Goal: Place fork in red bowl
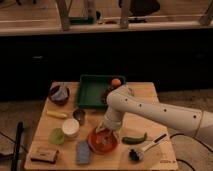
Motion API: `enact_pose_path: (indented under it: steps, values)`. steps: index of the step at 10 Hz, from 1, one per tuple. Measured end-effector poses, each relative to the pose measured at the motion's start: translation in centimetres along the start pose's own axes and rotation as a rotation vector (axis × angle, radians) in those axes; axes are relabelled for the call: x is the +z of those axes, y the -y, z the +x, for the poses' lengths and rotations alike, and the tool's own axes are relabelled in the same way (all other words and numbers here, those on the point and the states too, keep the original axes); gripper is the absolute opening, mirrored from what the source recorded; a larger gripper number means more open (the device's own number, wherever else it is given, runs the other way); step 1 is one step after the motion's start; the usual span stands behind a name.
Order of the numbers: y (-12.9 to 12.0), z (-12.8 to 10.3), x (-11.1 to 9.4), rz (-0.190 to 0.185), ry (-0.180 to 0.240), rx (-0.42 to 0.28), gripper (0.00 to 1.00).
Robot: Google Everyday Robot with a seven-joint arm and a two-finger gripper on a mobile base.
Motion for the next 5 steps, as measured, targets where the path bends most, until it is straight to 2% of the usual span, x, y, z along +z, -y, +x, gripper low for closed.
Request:
enact_pose_path:
  steps: [5]
  values:
    - [0.11, -0.08, -0.59, -0.002, -0.003, 0.010, 0.80]
